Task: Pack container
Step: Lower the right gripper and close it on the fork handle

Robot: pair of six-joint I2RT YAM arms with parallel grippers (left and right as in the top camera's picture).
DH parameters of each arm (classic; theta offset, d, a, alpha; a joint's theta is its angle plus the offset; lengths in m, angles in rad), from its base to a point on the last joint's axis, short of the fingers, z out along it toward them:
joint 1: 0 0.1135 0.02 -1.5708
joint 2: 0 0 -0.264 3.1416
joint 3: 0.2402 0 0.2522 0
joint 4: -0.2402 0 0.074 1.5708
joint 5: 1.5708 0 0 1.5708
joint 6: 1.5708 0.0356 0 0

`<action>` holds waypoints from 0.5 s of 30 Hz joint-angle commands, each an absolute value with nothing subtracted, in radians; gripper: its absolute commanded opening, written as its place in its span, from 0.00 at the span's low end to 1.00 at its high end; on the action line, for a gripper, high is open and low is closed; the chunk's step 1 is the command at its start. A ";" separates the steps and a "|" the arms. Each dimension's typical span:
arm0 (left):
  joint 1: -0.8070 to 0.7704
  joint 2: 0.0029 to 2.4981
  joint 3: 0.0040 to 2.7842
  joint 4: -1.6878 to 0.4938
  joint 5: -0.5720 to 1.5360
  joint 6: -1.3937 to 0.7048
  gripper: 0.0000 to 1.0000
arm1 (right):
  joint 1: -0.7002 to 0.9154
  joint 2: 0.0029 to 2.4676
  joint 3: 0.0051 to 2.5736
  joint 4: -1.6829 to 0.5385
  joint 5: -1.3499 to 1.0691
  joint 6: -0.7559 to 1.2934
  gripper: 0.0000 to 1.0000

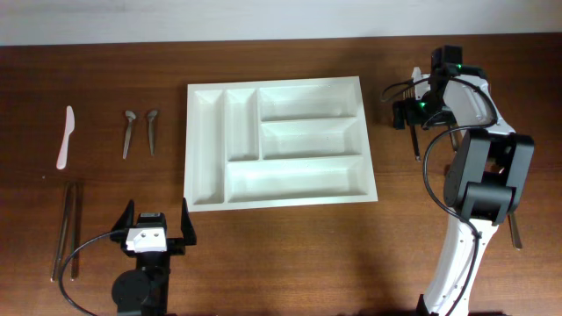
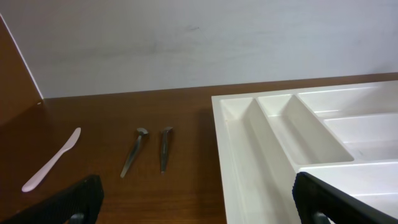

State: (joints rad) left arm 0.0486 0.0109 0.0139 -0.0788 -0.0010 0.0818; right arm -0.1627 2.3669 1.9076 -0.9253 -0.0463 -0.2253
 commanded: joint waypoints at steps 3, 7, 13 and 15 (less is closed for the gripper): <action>0.055 0.006 0.009 -0.082 0.000 0.072 0.99 | -0.157 2.399 1.923 -0.923 -0.049 -0.232 0.99; 0.055 0.006 0.009 -0.082 0.000 0.072 0.99 | -0.157 2.399 1.923 -0.913 -0.049 -0.232 0.88; 0.055 0.006 0.009 -0.082 0.000 0.072 0.99 | -0.157 2.399 1.923 -0.899 -0.049 -0.232 0.70; 0.055 0.006 0.009 -0.082 0.000 0.072 0.99 | -0.157 2.399 1.923 -0.896 -0.049 -0.232 0.67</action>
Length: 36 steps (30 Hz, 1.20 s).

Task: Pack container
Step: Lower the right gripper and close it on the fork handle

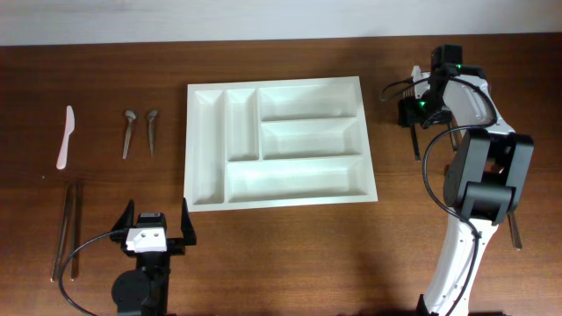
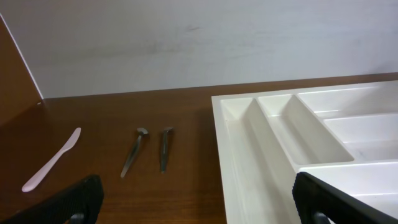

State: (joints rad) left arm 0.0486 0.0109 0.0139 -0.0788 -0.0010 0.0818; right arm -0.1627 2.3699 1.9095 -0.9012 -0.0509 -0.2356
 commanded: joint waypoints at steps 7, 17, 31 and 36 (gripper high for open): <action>0.055 0.006 0.009 -0.082 0.000 0.072 0.99 | -0.157 2.399 1.923 -0.889 -0.049 -0.232 0.45; 0.055 0.006 0.009 -0.082 0.000 0.072 0.99 | -0.157 2.399 1.923 -0.875 -0.049 -0.232 0.22; 0.055 0.006 0.009 -0.082 0.000 0.072 0.99 | -0.157 2.399 1.923 -0.875 -0.049 -0.228 0.07; 0.055 0.006 0.009 -0.082 0.000 0.072 0.99 | -0.157 2.399 1.923 -0.878 -0.049 -0.227 0.04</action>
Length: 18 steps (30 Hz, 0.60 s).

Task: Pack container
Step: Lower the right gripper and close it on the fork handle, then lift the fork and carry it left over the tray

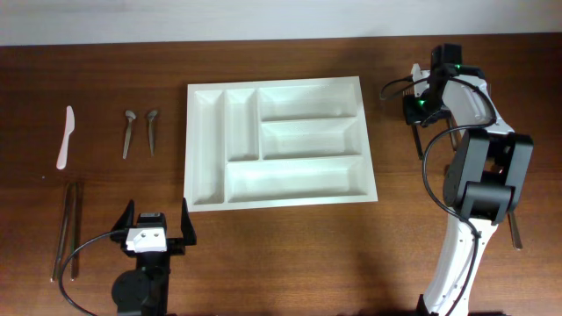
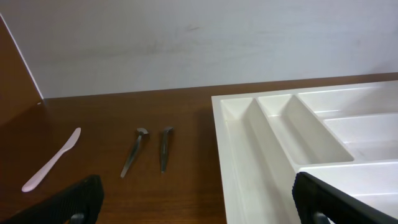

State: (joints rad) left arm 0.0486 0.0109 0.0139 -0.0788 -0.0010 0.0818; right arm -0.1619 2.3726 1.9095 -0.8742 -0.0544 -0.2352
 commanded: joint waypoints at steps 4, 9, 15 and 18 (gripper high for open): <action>0.055 0.006 0.009 -0.082 0.000 0.072 0.99 | -0.157 2.399 1.925 -0.878 -0.050 -0.201 0.04; 0.055 0.006 0.009 -0.082 0.000 0.072 0.99 | -0.157 2.398 1.953 -0.896 -0.049 -0.189 0.04; 0.055 0.006 0.009 -0.082 0.000 0.072 0.99 | -0.155 2.397 2.067 -0.978 -0.049 -0.150 0.04; 0.055 0.006 0.009 -0.082 0.000 0.072 0.99 | -0.147 2.397 2.148 -1.044 -0.049 -0.140 0.04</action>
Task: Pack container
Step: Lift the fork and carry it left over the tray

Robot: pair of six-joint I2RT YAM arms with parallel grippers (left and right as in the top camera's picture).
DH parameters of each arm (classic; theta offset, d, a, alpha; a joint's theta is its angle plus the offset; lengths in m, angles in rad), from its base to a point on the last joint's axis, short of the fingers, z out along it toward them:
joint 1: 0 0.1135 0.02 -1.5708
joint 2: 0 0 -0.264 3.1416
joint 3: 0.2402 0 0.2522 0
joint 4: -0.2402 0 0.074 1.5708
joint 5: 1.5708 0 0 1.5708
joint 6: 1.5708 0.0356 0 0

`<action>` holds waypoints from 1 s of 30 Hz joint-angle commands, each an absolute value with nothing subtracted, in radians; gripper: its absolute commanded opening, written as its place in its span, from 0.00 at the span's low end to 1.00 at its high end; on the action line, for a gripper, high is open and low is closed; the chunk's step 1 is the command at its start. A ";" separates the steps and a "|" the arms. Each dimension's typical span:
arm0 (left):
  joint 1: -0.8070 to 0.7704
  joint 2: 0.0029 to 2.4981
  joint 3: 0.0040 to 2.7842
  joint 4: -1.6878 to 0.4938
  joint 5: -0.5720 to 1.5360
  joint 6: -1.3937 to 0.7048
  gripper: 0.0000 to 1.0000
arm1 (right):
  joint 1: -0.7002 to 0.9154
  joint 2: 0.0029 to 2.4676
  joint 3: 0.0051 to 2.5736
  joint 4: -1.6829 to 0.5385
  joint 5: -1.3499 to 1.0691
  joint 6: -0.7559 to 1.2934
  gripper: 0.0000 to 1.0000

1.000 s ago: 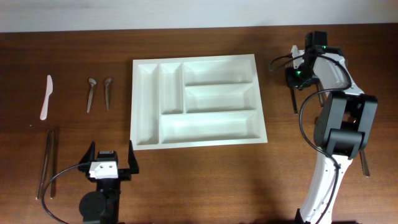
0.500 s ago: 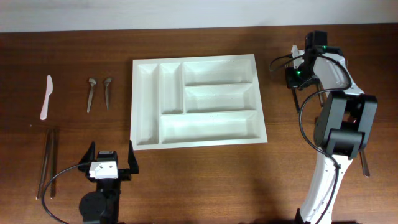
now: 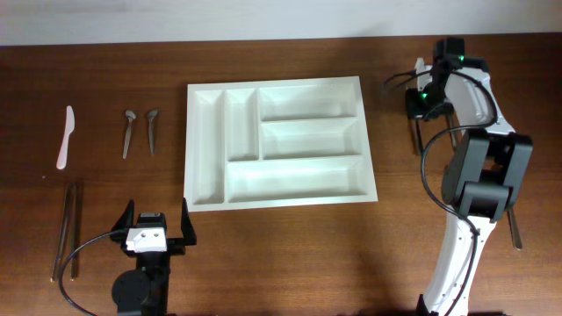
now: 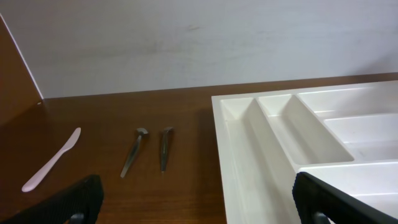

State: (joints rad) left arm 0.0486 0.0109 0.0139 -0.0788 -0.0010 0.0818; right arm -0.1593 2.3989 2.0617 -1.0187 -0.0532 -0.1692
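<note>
The white divided tray (image 3: 279, 197) lies mid-table with all its compartments bare; the left wrist view shows its near-left corner (image 4: 233, 162). My left gripper (image 3: 158, 214) (image 4: 199, 202) rests open at the front left, with nothing between its fingers. At the back right, beside the tray's right edge, my right gripper (image 3: 421, 104) sits over the top end of a thin dark utensil (image 3: 419, 139) and looks shut on it. The jaws themselves are hidden under the wrist.
Left of the tray lie a white plastic knife (image 3: 65, 136) (image 4: 53, 160), two metal spoons (image 3: 128, 132) (image 3: 151, 130) (image 4: 134, 152) and a pair of dark sticks (image 3: 66, 230). Another utensil (image 3: 515, 230) lies by the right arm's base.
My right gripper has shifted slightly right and toward the far edge, and the thin dark utensil under it has shifted the same way. The left arm has not moved.
The right gripper was spread wider just right of the tray's far corner, over the utensil's top end. It then edged right and looked narrower around the utensil. Now gripper and utensil both sit slightly farther right and back. The left side stayed unchanged.
</note>
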 commanded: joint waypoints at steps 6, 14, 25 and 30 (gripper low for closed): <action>0.055 0.006 0.009 -0.082 0.000 0.072 0.99 | -0.091 2.397 2.330 -1.179 -0.049 -0.179 0.04; 0.055 0.006 0.009 -0.082 0.000 0.072 0.99 | 0.046 2.396 2.497 -1.274 -0.049 -0.228 0.04; 0.055 0.006 0.009 -0.082 0.000 0.072 0.99 | 0.257 2.395 2.561 -1.355 -0.049 -0.038 0.04; 0.055 0.006 0.009 -0.082 0.000 0.072 0.99 | 0.339 2.394 2.561 -1.359 -0.049 0.066 0.04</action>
